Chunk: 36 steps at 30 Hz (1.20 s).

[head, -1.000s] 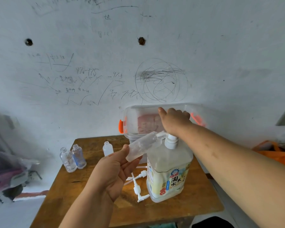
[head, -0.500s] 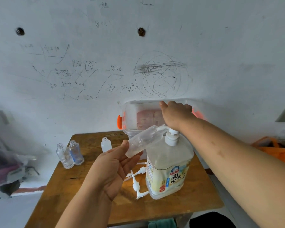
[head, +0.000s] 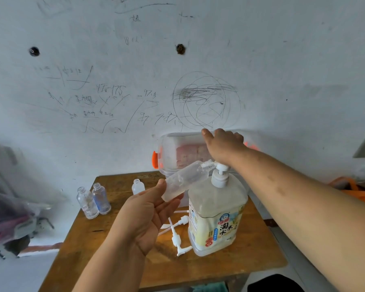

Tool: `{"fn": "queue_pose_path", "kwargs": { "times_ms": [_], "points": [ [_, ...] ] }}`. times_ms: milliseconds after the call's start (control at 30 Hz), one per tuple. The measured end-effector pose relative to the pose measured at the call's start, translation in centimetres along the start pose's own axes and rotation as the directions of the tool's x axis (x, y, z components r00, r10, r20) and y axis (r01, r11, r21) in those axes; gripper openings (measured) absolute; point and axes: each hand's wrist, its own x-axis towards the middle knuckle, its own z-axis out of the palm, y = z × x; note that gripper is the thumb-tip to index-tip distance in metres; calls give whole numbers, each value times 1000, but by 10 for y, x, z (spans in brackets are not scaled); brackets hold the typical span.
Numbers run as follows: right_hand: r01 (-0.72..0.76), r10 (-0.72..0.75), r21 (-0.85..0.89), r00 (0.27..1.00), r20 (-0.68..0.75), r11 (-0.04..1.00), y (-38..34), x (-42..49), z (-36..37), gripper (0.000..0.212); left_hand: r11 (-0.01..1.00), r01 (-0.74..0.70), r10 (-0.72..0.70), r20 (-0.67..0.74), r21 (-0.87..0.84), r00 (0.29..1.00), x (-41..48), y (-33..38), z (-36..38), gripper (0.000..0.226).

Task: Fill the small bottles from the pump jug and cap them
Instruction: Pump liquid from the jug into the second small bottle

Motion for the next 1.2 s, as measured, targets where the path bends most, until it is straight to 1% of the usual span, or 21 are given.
{"fn": "queue_pose_path", "kwargs": {
  "times_ms": [67, 133, 267, 400, 533, 700, 767, 833, 900, 933, 1000, 1033, 1100, 1167, 1200],
  "points": [
    [28, -24, -82, 998, 50, 996, 0, 4, 5, 54, 1000, -2, 2, 2, -3, 1000, 0, 1, 0, 27],
    [29, -20, -116, 997, 80, 993, 1, 8, 9, 58, 1000, -4, 4, 14, -5, 1000, 1, 1, -1, 27],
    [44, -38, -114, 998, 54, 993, 4, 13, 15, 62, 1000, 10, -10, 8, -1, 1000, 5, 0, -2, 26],
    [63, -59, -110, 998, 35, 992, 5, 14, 25, 61, 1000, 10, -10, 17, -1, 1000, 10, -2, -5, 26],
    [29, -26, -83, 999, 36, 996, 5, 14, 32, 57, 999, 23, -23, 4, -22, 1000, 9, -4, -5, 27],
    [10, -10, -54, 1000, 12, 998, 2, 11, 26, 61, 999, 30, -30, 4, -27, 1000, 2, -5, -4, 25],
    [6, -7, -28, 1000, -27, 1000, 3, 13, 21, 52, 999, 27, -27, 6, -23, 1000, -1, -4, -2, 23],
    [-26, 30, 63, 998, -63, 998, 6, 16, 16, 42, 1000, 14, -14, 4, -12, 1000, -2, -2, 0, 22],
    [-30, 33, 50, 997, -70, 998, 5, 17, 14, 41, 1000, 0, 0, -3, -9, 1000, -1, 0, 2, 22],
    [-19, 20, 16, 999, -40, 1000, 4, 16, 14, 40, 1000, -1, 1, -4, -12, 1000, 0, 0, 2, 23],
    [12, -12, -25, 1000, 6, 1000, 2, 15, 16, 46, 1000, -1, 1, -3, -19, 1000, 2, 1, 1, 24],
    [12, -12, -18, 1000, 14, 1000, 2, 14, 14, 50, 1000, -1, 1, 0, -20, 1000, 2, 1, 1, 24],
    [-13, 12, 16, 1000, 8, 1000, 3, 15, 14, 55, 1000, 2, -2, 3, -17, 1000, 4, 0, 0, 24],
    [-22, 24, 66, 999, -29, 998, 4, 17, 18, 57, 1000, 7, -7, 10, -17, 1000, 7, -2, 0, 24],
    [-34, 35, 61, 999, -19, 998, 5, 17, 21, 58, 1000, 9, -9, 15, -18, 1000, 8, -3, -1, 24]
  ]
}}
